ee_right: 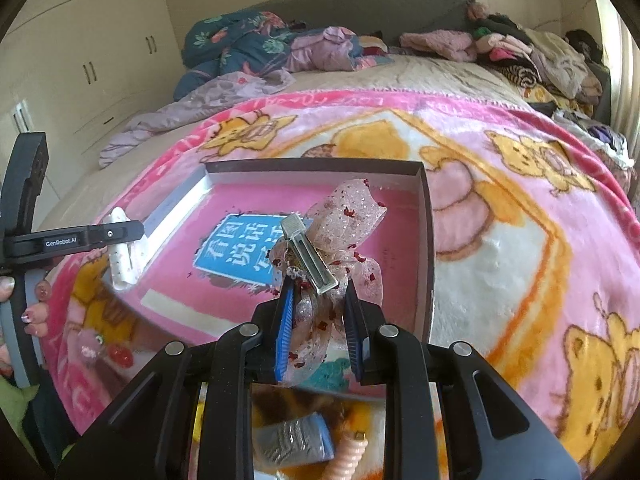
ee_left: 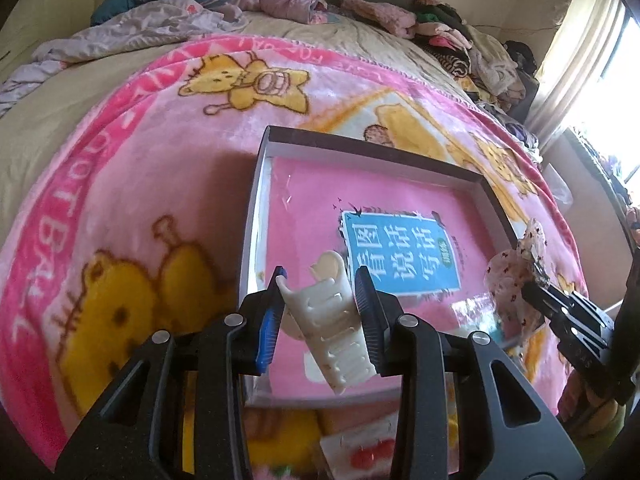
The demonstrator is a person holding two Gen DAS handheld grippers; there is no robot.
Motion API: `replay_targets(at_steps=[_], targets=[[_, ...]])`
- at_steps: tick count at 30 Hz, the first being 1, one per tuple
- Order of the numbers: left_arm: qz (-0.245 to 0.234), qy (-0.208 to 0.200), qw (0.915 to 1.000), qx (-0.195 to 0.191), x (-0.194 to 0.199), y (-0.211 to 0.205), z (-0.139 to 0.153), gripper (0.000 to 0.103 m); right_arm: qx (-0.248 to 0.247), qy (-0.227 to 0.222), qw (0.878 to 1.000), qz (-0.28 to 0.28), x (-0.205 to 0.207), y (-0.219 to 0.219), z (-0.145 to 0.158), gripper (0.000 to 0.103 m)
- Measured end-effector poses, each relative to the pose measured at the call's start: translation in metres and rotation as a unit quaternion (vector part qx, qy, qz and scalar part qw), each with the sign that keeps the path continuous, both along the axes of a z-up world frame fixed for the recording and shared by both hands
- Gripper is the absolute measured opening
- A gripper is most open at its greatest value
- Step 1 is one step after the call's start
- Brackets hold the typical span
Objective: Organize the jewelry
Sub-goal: 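Carry the white claw clip and polka-dot bow into the grey box and release both, then move both grippers back toward the remaining accessories beside the box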
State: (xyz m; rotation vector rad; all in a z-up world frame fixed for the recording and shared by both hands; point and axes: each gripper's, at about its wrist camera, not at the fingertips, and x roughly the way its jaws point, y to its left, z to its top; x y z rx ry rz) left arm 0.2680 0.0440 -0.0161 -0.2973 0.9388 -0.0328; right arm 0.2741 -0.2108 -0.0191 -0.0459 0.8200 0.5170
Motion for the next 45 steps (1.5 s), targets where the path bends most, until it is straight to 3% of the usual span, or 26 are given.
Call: replay_targets(at_steps=[6,13,22,26,37,45], targets=[[0.0,0.014,0.9999,-0.004,0.017,0.001,-0.013,0.027,-0.005,0.021,1.0,-0.007,0.014,0.006,-0.014,0.022],[0.001,0.012,0.9999,0.006,0.022,0.004,-0.016,0.028,0.001,0.036,0.999,-0.025,0.021,0.001,-0.025,0.029],[-0.006,-0.008,0.9997,0.024,0.01,0.003,-0.003,0.043,0.001,0.022,0.999,-0.048,0.011,-0.013,-0.017,0.046],[-0.008,-0.023,0.9992,0.031,-0.002,0.0,0.009,0.053,0.007,0.009,0.998,-0.055,-0.002,-0.02,-0.008,0.059],[-0.006,-0.05,0.9982,0.032,-0.043,0.001,0.034,0.076,0.014,-0.02,0.998,-0.064,-0.053,-0.038,0.02,0.072],[-0.008,-0.062,0.9977,0.025,-0.079,0.001,0.04,0.081,0.007,-0.037,0.997,-0.065,-0.086,-0.041,0.033,0.072]])
